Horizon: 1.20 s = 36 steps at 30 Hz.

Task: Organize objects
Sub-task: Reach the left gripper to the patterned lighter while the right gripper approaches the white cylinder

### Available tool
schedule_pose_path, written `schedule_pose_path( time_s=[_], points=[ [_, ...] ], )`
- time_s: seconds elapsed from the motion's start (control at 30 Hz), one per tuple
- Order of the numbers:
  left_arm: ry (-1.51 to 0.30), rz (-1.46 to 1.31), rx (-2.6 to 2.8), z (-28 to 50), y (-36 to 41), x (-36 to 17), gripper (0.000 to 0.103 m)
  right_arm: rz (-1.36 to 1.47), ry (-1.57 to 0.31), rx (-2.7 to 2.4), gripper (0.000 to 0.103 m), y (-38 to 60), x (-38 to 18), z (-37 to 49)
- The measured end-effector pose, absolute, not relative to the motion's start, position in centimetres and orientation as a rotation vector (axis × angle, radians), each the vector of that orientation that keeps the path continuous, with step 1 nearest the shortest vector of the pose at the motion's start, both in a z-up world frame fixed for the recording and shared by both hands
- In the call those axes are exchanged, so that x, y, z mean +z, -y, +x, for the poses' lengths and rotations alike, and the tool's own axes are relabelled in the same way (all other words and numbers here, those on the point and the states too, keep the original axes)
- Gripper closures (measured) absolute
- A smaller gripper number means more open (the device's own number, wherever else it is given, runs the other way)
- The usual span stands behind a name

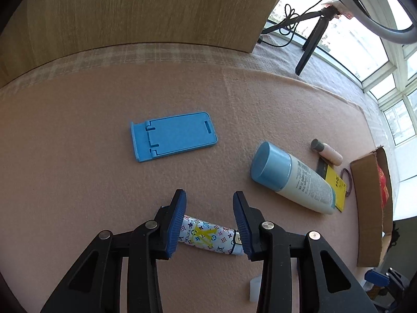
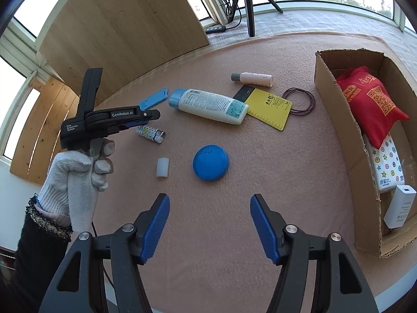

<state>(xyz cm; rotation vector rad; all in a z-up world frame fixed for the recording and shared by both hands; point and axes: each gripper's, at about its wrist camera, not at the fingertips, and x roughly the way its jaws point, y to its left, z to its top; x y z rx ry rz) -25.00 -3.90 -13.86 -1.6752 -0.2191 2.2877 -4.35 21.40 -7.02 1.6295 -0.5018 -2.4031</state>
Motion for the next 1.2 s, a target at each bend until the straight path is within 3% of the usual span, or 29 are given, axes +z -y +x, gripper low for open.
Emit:
schedule_pose_path(
  time_s=[0.5, 0.63, 0.97, 1.2],
  points=[
    [0.235, -1.672, 2.254, -20.1, 6.4, -14.0, 0.063, 1.623, 0.420, -2.351, 0.043, -18.0, -7.8, -7.2],
    [0.108, -1.639, 2.301, -18.8, 5.3, -13.4, 0.062, 1.632, 0.387, -2.334, 0.043, -16.6, -8.4, -8.2],
    [-0.018, -1.638, 2.288, -18.7, 3.3, -13.9, 0.061, 1.655, 0.304, -2.294, 0.043, -14.0, -10.0, -9.3],
    [-0.040, -1.642, 2.342, -18.5, 4.1, -13.9, 0.071, 1.651, 0.216, -2.282, 0.045, -12.1, -10.7, -10.6]
  ],
)
